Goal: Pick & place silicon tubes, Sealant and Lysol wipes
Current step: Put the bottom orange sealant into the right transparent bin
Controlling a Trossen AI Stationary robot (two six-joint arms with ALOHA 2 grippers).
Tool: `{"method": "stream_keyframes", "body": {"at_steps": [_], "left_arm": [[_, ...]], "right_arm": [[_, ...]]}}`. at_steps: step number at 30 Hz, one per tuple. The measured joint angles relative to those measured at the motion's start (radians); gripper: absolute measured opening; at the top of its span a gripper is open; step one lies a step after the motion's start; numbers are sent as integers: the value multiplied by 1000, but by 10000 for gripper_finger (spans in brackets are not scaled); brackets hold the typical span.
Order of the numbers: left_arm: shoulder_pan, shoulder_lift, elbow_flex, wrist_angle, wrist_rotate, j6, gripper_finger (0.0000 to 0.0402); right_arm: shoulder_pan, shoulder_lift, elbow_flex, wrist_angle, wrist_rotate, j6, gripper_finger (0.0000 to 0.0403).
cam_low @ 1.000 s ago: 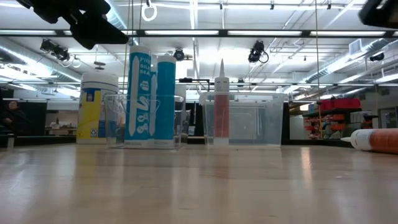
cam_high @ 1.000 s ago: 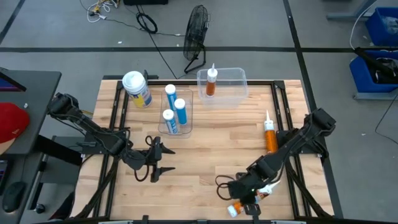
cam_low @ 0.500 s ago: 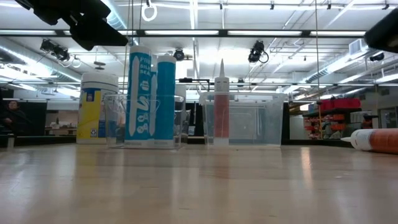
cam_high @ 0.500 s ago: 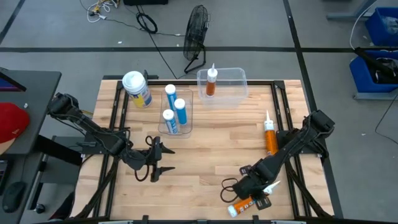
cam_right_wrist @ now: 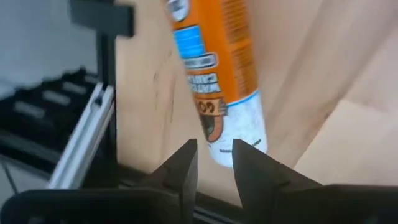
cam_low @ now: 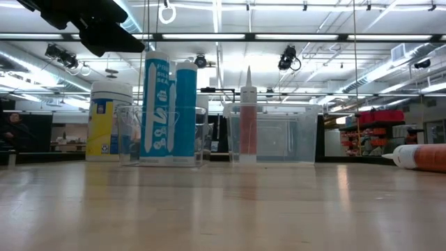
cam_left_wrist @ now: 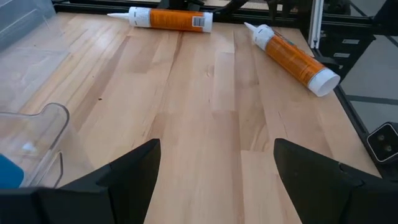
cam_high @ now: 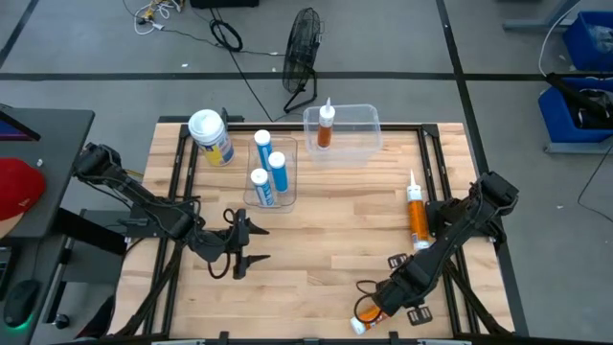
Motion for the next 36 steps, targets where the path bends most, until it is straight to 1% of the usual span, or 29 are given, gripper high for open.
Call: {"method": "stream_keyframes", "body": {"at_steps": [2,4,7,9,11,14,19,22,25,31,36], "left_arm": [[0,0,0,0,0,0,319],[0,0,0,-1,0,0,319],[0,0,0,-2,-10,0,319],[0,0,0,-2,-18,-2,319],[0,0,0,-2,-19,-1,319],[0,0,0,-6,-19,0,319],[0,0,0,-18,-19,8,319],[0,0,0,-25,-19,6,319],[0,0,0,-25,-19,6,319],[0,0,0,-25,-19,6,319],[0,0,0,-24,-19,6,319]], "right_arm": [[-5,0,0,10,35,59,102],[-18,0,0,27,42,81,102],[-23,0,0,24,25,2,107],[-20,0,-1,25,-3,-48,119],[-19,0,-10,25,-35,-46,139],[-20,0,-30,30,-59,-35,180],[-13,0,-67,78,-54,-48,251],[-11,0,-98,92,-42,-50,275],[4,0,-128,103,-5,-51,279],[42,0,-192,214,4,-48,267],[63,0,-237,248,26,-23,265]]}}
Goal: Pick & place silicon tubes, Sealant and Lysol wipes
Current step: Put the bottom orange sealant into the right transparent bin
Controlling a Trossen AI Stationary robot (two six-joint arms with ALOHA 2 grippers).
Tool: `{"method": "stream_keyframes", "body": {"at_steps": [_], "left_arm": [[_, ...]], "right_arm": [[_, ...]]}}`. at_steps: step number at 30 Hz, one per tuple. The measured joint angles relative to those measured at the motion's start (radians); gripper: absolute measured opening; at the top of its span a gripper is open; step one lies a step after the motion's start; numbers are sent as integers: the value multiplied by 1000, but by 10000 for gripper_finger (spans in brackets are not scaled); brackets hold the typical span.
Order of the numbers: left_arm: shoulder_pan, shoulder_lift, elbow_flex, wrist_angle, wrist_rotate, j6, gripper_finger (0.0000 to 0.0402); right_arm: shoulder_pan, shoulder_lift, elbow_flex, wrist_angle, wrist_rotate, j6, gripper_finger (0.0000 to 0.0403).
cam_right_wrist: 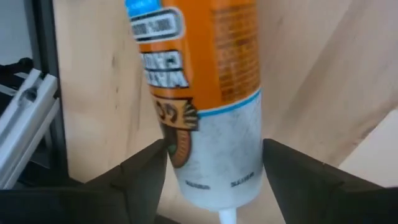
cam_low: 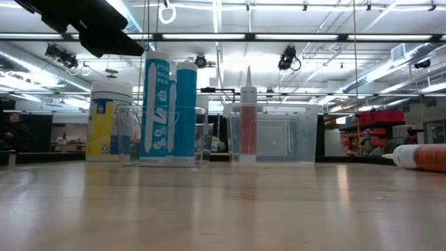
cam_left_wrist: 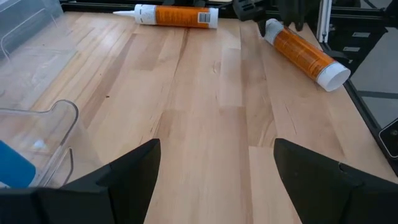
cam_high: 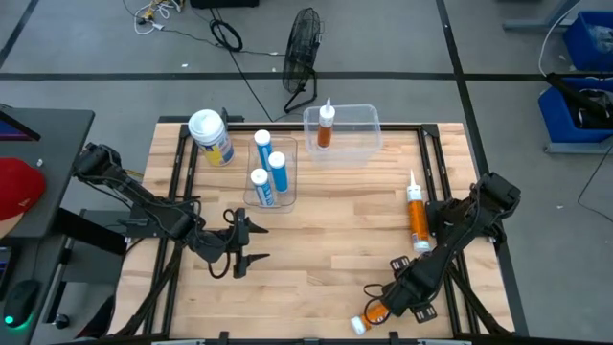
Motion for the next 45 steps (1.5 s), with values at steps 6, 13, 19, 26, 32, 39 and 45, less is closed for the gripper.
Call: {"method": "stream_keyframes", "body": {"at_steps": [6,13,19,26,32,39,45], "left_arm": [[0,0,0,0,0,-1,319],[0,0,0,1,0,-1,319],[0,0,0,1,0,-1,319],[0,0,0,1,0,-1,319],[0,0,0,1,0,-1,319],[0,0,0,2,0,-1,319],[0,0,0,7,0,14,319]], "right_arm": [[15,-2,-57,105,-8,27,265],[14,-7,-116,203,-2,81,264],[14,-6,-117,202,8,80,221],[16,0,-78,170,27,96,204],[9,7,3,57,223,136,204],[3,5,72,37,439,166,203],[-12,4,148,20,692,254,203]]}}
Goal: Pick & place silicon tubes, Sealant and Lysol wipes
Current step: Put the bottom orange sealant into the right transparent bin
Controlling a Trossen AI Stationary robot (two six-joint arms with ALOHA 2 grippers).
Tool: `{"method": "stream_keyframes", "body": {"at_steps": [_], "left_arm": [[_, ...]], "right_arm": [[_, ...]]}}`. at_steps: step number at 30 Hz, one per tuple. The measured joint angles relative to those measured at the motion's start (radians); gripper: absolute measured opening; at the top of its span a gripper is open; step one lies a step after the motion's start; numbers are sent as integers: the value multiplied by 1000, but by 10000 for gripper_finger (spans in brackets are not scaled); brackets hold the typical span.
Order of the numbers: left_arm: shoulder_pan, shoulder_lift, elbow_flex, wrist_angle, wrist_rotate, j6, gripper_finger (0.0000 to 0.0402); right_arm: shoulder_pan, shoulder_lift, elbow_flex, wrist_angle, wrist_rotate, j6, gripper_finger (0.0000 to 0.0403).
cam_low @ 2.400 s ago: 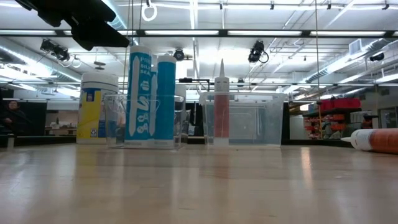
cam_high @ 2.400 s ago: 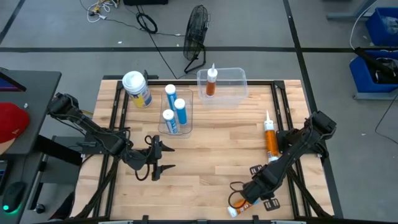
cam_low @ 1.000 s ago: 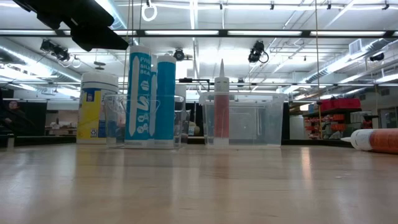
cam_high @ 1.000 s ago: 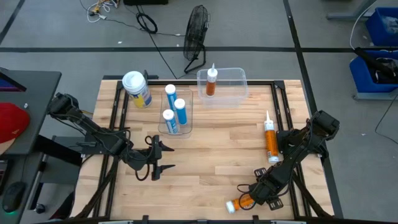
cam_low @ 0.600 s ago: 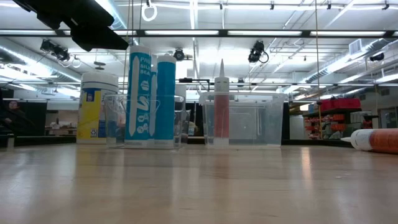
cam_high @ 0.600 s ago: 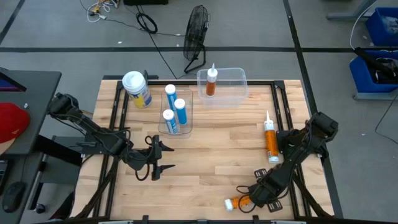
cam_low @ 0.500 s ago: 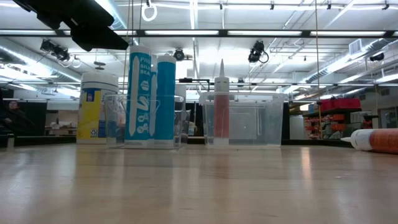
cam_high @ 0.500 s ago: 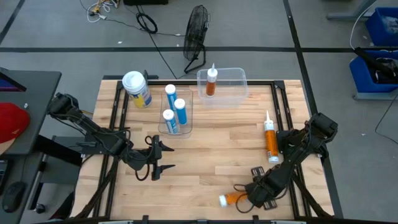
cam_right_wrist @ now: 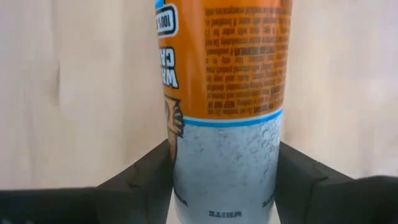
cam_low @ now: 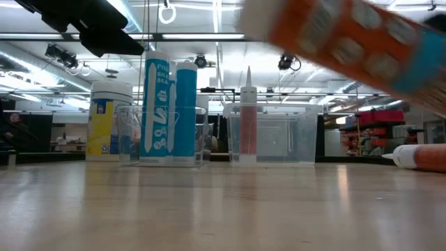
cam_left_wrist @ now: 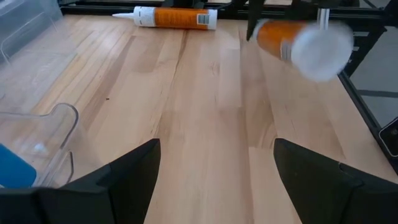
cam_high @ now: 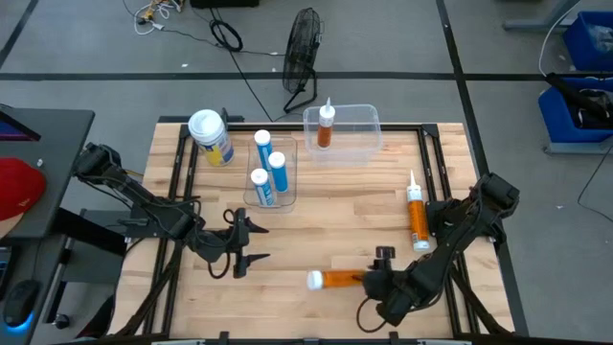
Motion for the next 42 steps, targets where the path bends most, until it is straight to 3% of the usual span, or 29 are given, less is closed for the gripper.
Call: {"method": "stream_keyframes", "body": {"at_steps": [4,7,10,12,20,25,30,34,42], "left_arm": [[-1,0,0,51,0,71,319],[-2,0,0,143,0,204,319],[-10,0,0,263,0,399,319],[-30,0,0,332,-1,569,319],[-114,0,1,590,0,1395,319],[-118,0,1,714,-83,1770,319],[-101,4,1,720,-199,2031,319],[-99,53,0,747,-299,2251,318],[-60,157,0,893,-296,2368,318]], "right_arm": [[-15,-1,71,-4,268,65,203],[-29,-3,123,-8,450,98,203],[-46,-3,175,-6,556,136,203],[-59,-12,199,-13,564,137,203],[-127,-105,218,47,425,276,203],[-183,-140,218,264,251,304,203],[-250,-139,218,486,60,310,203],[-299,-136,218,563,-53,329,203],[-332,-136,218,570,-128,406,203]]}}
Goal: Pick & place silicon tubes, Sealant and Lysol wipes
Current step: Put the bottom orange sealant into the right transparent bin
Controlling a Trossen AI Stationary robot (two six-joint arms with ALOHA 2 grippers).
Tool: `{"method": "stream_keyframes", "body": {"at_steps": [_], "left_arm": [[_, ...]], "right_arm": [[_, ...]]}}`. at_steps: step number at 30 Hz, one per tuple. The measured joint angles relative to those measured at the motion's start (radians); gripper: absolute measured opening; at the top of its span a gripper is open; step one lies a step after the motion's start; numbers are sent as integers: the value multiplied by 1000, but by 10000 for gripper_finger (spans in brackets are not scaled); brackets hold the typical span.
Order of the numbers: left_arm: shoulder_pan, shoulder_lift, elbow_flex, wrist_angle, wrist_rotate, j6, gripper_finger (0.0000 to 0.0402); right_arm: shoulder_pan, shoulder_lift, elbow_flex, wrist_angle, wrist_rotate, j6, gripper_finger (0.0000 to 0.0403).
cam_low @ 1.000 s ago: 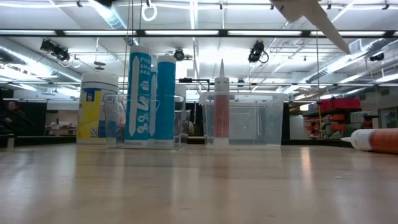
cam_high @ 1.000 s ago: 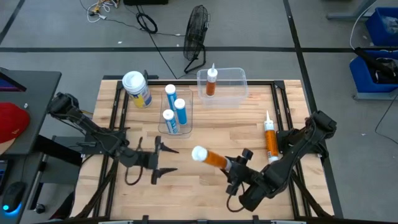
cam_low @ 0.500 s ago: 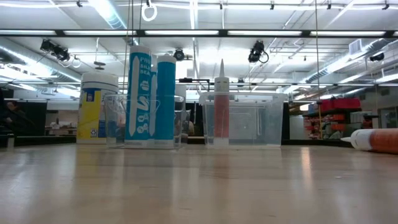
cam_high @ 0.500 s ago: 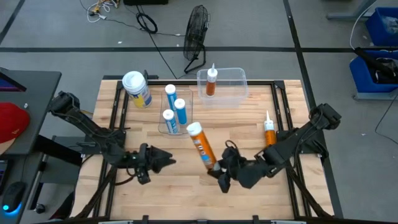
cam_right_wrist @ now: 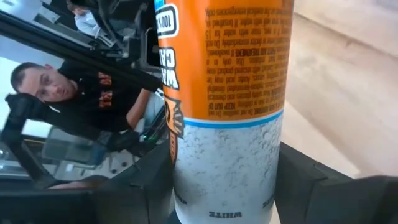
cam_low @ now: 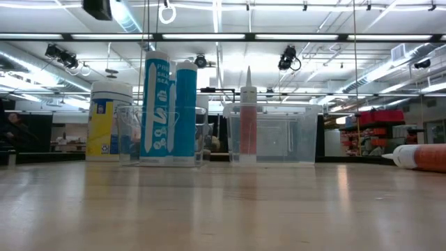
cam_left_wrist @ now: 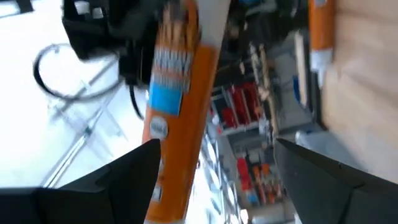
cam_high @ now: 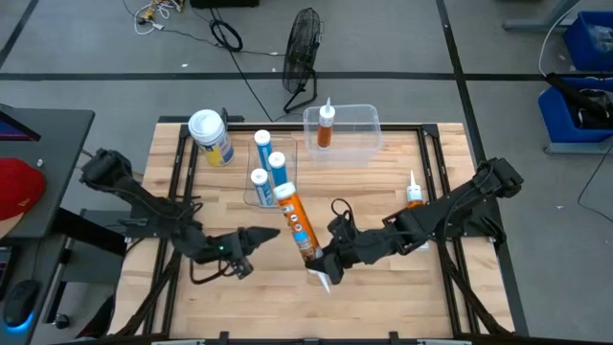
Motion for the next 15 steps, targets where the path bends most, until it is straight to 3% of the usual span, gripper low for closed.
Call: {"method": "stream_keyframes", "body": {"at_steps": [8,15], "left_arm": [[90,26,0,148,17,142,318],[125,26,0,159,33,178,318]], "right_arm": [[0,0,0,-7,-52,75,203],[-10,1,0,-20,-79,83,203]]}}
